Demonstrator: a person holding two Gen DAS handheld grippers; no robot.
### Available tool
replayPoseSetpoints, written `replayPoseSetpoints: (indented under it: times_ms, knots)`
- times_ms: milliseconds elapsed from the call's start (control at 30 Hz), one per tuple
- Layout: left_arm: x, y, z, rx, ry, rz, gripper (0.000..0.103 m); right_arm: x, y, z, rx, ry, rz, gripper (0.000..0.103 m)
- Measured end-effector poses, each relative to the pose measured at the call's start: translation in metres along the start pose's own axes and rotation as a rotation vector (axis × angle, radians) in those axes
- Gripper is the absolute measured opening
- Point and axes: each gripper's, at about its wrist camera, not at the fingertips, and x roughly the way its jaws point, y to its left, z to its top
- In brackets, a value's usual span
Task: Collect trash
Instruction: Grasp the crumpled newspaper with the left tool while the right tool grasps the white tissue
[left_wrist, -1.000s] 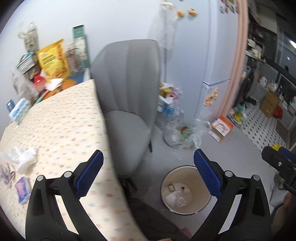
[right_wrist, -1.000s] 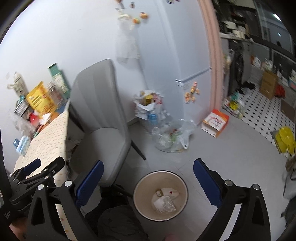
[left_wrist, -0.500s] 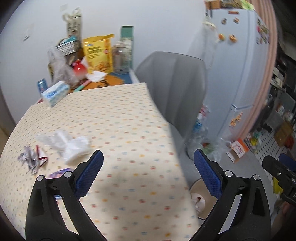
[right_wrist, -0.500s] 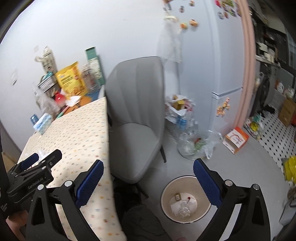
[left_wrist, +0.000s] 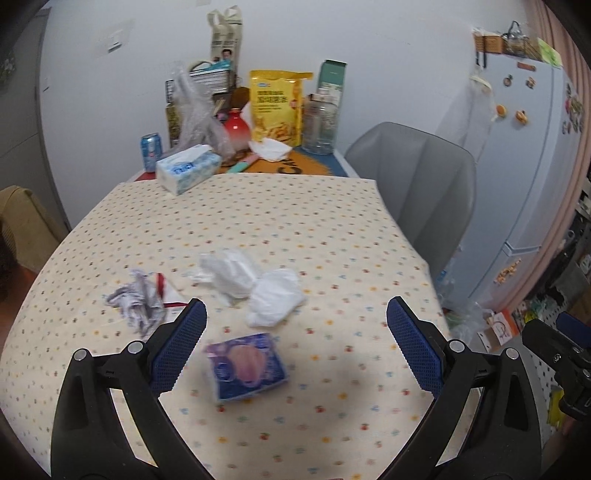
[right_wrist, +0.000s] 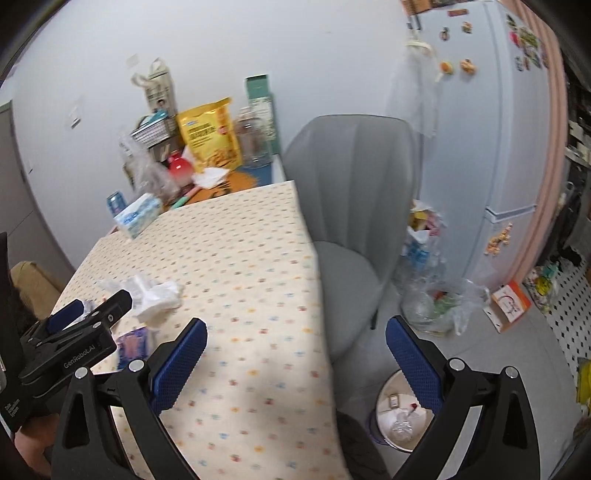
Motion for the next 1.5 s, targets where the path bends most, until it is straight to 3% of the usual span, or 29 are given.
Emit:
replayPoseSetpoints:
  times_ms: [333,567,733,1333,1400,1500]
  knots:
    - [0.004,0.093,-0.009,-0.137,-0.004,0.112,0.097,0.033,0.08,-0.001,-0.117,0.054,0.079,0.095]
    - [0.024,0.136,-0.015,-0.212,0.027,0.154,0.097,0.051,0.118,-0.001,-0.181,0.076,0.1,0.095]
    - [0.04,0.149,-0.016,-0.235,0.044,0.16,0.097,0.065,0.132,0.002,-0.196,0.095,0.107,0.094]
    - [0.094,0.175,-0.022,-0.299,0.11,0.156,0.097,0.134,0.174,-0.005,-0.236,0.23,0.169,0.068]
    - [0.098,0.177,-0.023,-0.304,0.117,0.158,0.095,0.141,0.177,-0.007,-0.239,0.241,0.176,0.066]
    - [0.1,0.18,-0.025,-0.316,0.127,0.156,0.075,0.151,0.179,-0.009,-0.231,0.269,0.193,0.057]
